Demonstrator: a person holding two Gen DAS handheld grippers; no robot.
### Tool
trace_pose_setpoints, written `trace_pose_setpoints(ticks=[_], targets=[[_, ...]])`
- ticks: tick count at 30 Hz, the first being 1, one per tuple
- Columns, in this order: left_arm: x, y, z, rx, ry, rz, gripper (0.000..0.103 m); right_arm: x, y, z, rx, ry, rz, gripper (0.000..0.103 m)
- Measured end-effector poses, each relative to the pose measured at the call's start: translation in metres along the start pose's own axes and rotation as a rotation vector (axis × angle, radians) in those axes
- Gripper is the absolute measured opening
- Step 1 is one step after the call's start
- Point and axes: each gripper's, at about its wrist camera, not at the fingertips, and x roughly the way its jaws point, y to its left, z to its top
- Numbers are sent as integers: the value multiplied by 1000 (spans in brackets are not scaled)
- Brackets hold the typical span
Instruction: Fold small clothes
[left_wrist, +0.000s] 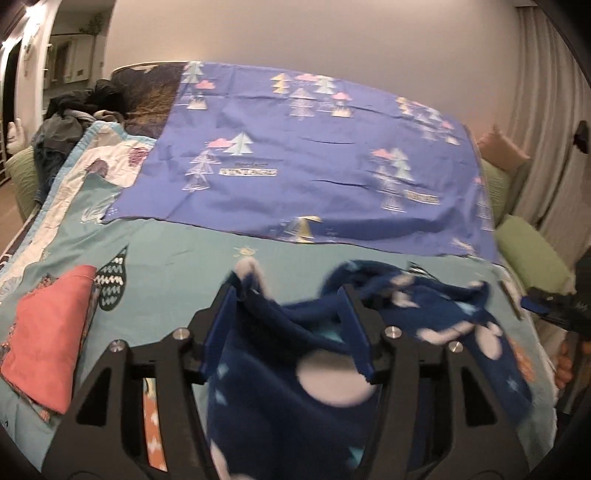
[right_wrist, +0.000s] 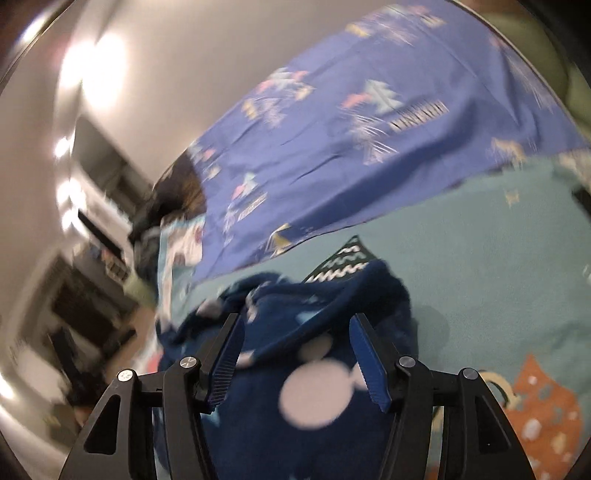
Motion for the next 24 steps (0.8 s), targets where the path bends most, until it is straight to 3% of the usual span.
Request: trace_pose_setpoints(ticks=[3,7,11,15,19,21,23,24], targets=[[-5,-18,-13,71,67,-76,58,13,39,-22,-168,106,-67,60],[17,-45,-37,186,201,-96,55,50,70,-49,-300,238,-125,34],[55,-65,-45,274,278,-36,43,92,64,-43,-259,288,-170,31],[100,-69,-32,282,290,33,43,121,52,-13,-173,259,-174,31],[132,-51,-13,241,197,175,43,135,28,15,-110,119,-222,31],[152,-28,-16,157,227,227,46,150,1,12,-22,127,-256,31],[164,-3,-24,18,302,167,47,155,-22,2,76,129,-168,31],[160,4,-23,-24,287,134,47,150,-25,4,93,115,-145,31]])
